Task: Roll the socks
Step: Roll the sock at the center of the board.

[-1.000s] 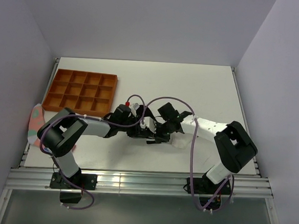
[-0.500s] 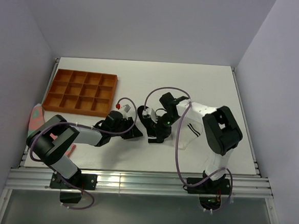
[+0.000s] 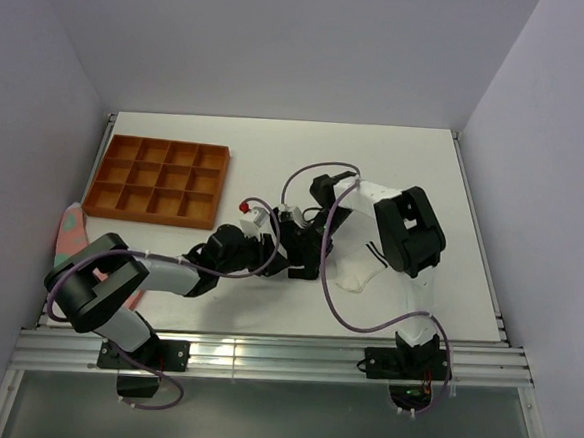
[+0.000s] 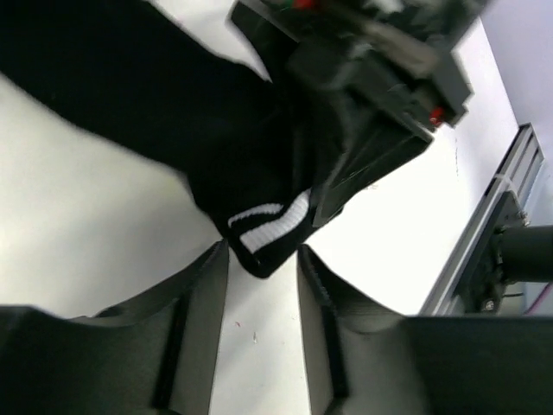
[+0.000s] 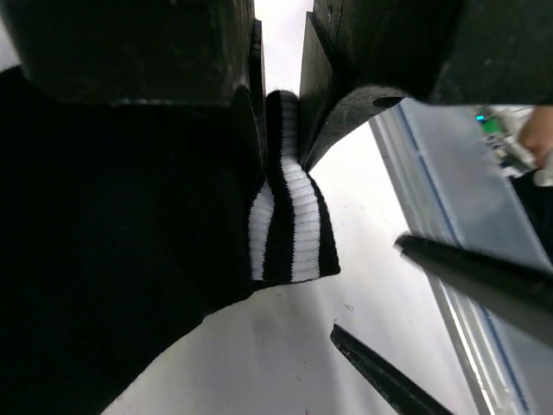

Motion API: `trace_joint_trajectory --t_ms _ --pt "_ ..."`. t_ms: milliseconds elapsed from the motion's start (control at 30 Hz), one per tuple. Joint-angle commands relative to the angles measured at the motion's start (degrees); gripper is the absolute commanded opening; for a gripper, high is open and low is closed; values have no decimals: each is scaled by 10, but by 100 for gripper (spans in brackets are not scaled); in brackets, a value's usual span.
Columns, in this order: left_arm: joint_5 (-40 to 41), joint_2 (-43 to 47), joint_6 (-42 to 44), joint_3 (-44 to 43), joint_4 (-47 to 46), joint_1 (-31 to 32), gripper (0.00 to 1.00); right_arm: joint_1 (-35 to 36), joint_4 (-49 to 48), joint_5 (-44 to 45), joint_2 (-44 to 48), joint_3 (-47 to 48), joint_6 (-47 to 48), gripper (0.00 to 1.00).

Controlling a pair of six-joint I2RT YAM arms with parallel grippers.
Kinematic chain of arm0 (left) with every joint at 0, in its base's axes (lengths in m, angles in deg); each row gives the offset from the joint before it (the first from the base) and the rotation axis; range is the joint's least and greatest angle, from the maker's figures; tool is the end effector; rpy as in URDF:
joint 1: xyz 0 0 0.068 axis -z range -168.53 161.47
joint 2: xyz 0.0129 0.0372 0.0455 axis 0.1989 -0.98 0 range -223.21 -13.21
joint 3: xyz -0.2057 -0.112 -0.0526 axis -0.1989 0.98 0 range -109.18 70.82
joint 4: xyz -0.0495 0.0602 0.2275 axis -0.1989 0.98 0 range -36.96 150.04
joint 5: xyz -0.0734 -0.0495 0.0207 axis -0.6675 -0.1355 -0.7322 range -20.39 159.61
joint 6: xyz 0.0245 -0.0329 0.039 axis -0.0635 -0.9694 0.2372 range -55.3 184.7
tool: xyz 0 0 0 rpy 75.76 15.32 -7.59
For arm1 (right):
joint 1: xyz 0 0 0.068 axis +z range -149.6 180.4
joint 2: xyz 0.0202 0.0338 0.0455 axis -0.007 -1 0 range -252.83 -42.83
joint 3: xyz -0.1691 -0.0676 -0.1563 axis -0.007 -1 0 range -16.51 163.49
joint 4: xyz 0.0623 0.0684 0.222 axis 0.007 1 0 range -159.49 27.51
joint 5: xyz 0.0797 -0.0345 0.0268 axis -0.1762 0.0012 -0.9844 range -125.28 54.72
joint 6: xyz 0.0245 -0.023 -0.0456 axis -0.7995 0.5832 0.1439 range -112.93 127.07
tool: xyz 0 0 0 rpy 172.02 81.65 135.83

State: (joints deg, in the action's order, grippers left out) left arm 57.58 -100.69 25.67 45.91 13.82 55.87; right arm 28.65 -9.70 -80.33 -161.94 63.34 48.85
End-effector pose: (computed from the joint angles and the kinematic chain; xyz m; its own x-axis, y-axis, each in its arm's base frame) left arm 0.1865 -0.1942 0.1288 -0.7369 -0.1404 -0.6613 0.4595 0.6134 -0.6423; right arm 0.2739 0.1790 0.1194 -0.4912 -0.7983 -0.3484 -0.7558 0.1919 0.6261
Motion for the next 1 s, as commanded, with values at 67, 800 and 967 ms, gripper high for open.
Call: trace_joint_trajectory --t_ms 67,800,967 --pt "-29 -7 89 -40 -48 3 48 -7 49 -1 -35 35 -2 16" --pt "-136 -135 114 -74 -128 2 49 -27 113 -26 -86 99 -3 16" --pt "-141 -149 105 -66 -144 2 50 -28 118 -27 -90 101 -6 16"
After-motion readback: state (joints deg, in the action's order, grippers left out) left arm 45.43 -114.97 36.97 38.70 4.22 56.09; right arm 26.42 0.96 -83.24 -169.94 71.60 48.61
